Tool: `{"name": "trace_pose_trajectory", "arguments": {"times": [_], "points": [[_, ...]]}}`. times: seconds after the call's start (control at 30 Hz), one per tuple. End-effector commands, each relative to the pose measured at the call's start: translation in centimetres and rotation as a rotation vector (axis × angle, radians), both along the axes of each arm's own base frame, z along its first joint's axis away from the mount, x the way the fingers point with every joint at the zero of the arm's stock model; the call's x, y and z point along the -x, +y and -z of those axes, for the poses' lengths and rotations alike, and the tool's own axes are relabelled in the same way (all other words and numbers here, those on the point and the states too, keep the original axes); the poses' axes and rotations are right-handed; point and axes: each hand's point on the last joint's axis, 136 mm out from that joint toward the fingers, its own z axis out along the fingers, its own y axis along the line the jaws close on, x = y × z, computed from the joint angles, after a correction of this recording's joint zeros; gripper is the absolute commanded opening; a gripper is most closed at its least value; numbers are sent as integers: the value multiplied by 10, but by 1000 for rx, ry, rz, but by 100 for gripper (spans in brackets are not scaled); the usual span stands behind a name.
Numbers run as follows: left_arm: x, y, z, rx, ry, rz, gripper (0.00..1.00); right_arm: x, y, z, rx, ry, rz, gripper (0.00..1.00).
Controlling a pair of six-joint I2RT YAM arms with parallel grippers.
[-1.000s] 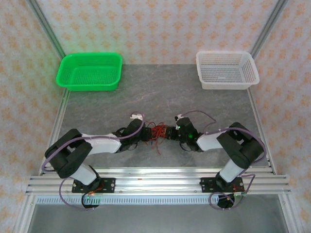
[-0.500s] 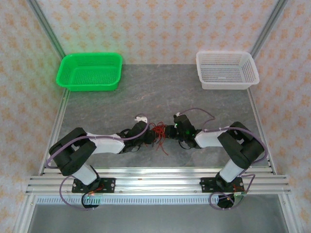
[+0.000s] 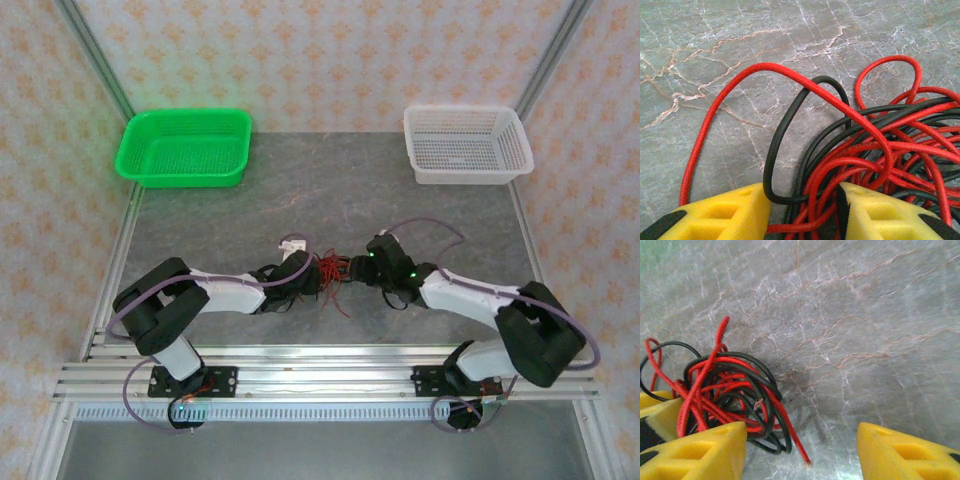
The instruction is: Untangle the cables
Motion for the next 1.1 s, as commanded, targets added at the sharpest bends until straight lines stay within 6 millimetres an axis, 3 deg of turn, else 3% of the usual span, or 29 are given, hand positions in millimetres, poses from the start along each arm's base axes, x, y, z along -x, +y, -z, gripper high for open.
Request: {"name": "trace_pose_trajectory", "arguments": {"times": [0.0,0.2,0.3,0.47,0.8,1.07], "points": [[28,48,47,-207,146,-67,42,4,-16,-14,43,8,57,61],[25,47,40,-193,128,-85,42,15,3,-28,10,15,47,61],[23,47,35,-180,114,-89,42,16,31,-37,-79,19,4,54],[22,44,31,-159,100,-88,42,7,68,-48,-160,19,-58,54],[21,43,23,-131,76,-92,42,-14,97,-12,-63,71,-128,49],[21,47,19,-130,56,-99,42,-12,94,20,-5,124,-129,43]]}}
